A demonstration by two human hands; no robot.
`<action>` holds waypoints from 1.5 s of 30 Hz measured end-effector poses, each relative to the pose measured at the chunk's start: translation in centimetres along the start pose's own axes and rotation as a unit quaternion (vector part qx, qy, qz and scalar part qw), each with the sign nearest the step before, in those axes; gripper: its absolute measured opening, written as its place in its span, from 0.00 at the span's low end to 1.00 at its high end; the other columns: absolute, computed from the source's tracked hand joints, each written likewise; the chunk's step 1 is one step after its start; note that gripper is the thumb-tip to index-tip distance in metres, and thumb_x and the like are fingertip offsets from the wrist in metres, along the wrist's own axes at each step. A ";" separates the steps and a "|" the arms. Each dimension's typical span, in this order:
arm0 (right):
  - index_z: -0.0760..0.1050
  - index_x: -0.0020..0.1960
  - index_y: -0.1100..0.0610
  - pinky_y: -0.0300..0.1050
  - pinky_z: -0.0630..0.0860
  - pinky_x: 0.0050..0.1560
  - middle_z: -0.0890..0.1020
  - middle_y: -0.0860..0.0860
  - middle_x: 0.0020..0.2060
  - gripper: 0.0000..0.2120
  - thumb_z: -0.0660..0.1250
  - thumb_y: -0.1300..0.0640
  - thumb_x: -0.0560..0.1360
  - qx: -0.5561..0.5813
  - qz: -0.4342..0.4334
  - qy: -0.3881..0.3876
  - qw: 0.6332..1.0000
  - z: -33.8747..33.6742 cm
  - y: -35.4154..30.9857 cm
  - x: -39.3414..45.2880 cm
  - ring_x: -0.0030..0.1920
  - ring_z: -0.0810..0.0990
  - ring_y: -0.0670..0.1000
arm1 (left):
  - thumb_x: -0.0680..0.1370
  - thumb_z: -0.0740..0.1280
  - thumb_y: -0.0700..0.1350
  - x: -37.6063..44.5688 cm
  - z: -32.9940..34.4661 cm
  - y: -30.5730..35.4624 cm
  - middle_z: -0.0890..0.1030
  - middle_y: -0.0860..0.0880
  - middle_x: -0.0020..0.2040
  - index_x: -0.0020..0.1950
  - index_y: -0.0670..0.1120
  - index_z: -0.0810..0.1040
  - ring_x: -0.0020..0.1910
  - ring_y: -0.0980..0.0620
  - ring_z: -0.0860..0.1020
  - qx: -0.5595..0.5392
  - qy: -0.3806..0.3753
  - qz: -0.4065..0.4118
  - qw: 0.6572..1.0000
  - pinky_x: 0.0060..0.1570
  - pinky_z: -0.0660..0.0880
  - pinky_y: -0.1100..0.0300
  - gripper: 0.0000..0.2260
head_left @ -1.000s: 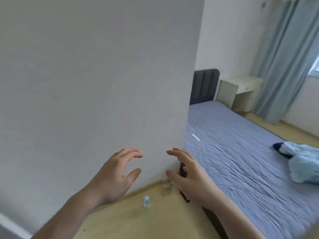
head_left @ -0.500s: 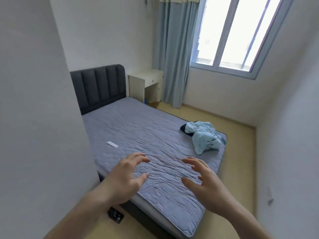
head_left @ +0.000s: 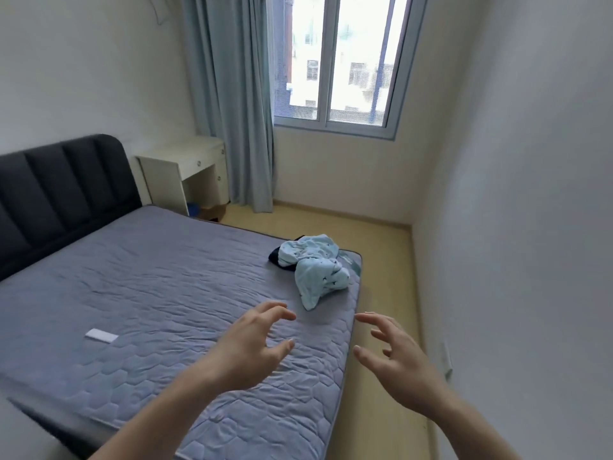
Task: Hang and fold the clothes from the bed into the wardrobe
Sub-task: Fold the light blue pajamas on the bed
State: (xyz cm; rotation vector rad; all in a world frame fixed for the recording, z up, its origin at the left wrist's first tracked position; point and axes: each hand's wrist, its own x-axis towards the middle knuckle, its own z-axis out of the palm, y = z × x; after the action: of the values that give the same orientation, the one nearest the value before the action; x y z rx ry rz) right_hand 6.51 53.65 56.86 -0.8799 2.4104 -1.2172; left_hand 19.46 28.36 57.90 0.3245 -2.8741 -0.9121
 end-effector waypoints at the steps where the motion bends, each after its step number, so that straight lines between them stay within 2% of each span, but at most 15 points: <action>1: 0.70 0.69 0.38 0.37 0.71 0.61 0.70 0.33 0.66 0.22 0.72 0.50 0.78 0.004 -0.002 -0.009 1.000 -1.0 1.2 1.7 0.66 0.73 0.41 | 0.79 0.68 0.58 1.8 0.6 0.3 0.67 0.64 0.72 0.70 0.60 0.73 0.69 0.61 0.69 -0.004 0.003 -0.007 1.000 0.68 0.67 0.62 0.20; 7: 0.69 0.67 0.34 0.37 0.70 0.61 0.68 0.27 0.64 0.21 0.71 0.46 0.77 0.022 -0.007 -0.072 0.997 -7.4 7.7 11.7 0.66 0.72 0.39 | 0.79 0.68 0.57 11.8 4.4 2.6 0.67 0.68 0.67 0.67 0.61 0.74 0.67 0.65 0.68 -0.010 0.022 -0.060 0.998 0.63 0.61 0.70 0.17; 14: 0.70 0.68 0.37 0.39 0.71 0.62 0.70 0.30 0.64 0.21 0.71 0.48 0.77 0.024 -0.010 -0.106 0.994 -12.7 12.2 22.2 0.65 0.72 0.41 | 0.78 0.68 0.57 20.1 7.3 3.5 0.67 0.69 0.66 0.66 0.62 0.75 0.67 0.66 0.68 -0.025 0.022 -0.112 0.993 0.66 0.65 0.68 0.16; 17: 0.71 0.68 0.37 0.39 0.71 0.62 0.70 0.33 0.65 0.21 0.71 0.48 0.77 0.029 -0.012 -0.123 0.992 -13.0 13.6 26.7 0.66 0.72 0.41 | 0.78 0.69 0.56 23.5 7.4 2.4 0.66 0.72 0.64 0.65 0.62 0.75 0.67 0.66 0.69 -0.033 0.029 -0.137 0.990 0.64 0.65 0.70 0.15; 23: 0.70 0.64 0.32 0.36 0.70 0.60 0.69 0.29 0.64 0.18 0.70 0.46 0.77 0.013 -0.016 -0.174 0.984 -13.3 16.7 36.1 0.65 0.71 0.36 | 0.79 0.69 0.54 31.8 8.4 -2.4 0.69 0.66 0.66 0.65 0.60 0.74 0.67 0.65 0.69 -0.041 0.049 -0.188 0.980 0.65 0.63 0.69 0.15; 28: 0.70 0.67 0.36 0.36 0.70 0.60 0.69 0.30 0.64 0.20 0.69 0.47 0.78 -0.020 0.012 -0.175 0.984 -14.1 20.3 45.4 0.64 0.71 0.38 | 0.80 0.69 0.53 41.5 10.4 -7.5 0.69 0.61 0.69 0.67 0.56 0.75 0.71 0.60 0.69 -0.049 0.039 -0.225 0.972 0.67 0.64 0.66 0.16; 31: 0.71 0.66 0.36 0.33 0.70 0.56 0.70 0.30 0.63 0.19 0.69 0.48 0.78 -0.032 0.025 -0.175 0.984 -15.0 21.8 50.6 0.64 0.72 0.38 | 0.80 0.68 0.53 47.4 11.3 -9.5 0.69 0.60 0.70 0.68 0.56 0.75 0.71 0.59 0.69 -0.057 0.024 -0.233 0.970 0.69 0.65 0.64 0.16; 35: 0.72 0.65 0.37 0.30 0.72 0.50 0.71 0.32 0.62 0.18 0.69 0.48 0.78 -0.016 0.064 -0.164 0.984 -15.3 23.6 57.0 0.62 0.74 0.39 | 0.80 0.69 0.52 53.8 12.2 -10.9 0.72 0.59 0.67 0.67 0.54 0.76 0.67 0.59 0.72 -0.079 0.006 -0.245 0.966 0.66 0.66 0.65 0.16; 41: 0.72 0.65 0.39 0.38 0.75 0.57 0.71 0.35 0.63 0.17 0.69 0.49 0.78 -0.029 0.084 -0.218 0.972 -13.2 27.3 66.7 0.62 0.74 0.40 | 0.79 0.68 0.53 60.7 14.5 -13.7 0.71 0.62 0.66 0.66 0.57 0.75 0.67 0.61 0.72 -0.104 -0.006 -0.282 0.954 0.66 0.66 0.66 0.15; 45: 0.72 0.65 0.42 0.38 0.74 0.57 0.73 0.40 0.63 0.17 0.68 0.51 0.78 -0.046 0.086 -0.266 0.959 -10.7 29.8 73.8 0.61 0.75 0.43 | 0.79 0.68 0.53 63.9 15.4 -16.5 0.71 0.60 0.66 0.66 0.56 0.76 0.67 0.60 0.71 -0.112 0.015 -0.337 0.935 0.67 0.66 0.65 0.15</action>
State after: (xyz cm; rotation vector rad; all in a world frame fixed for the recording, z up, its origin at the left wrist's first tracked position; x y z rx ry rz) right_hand -67.12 26.45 39.90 -0.8666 2.0612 -0.6937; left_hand -42.41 8.83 38.28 1.3312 -2.5971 -1.2887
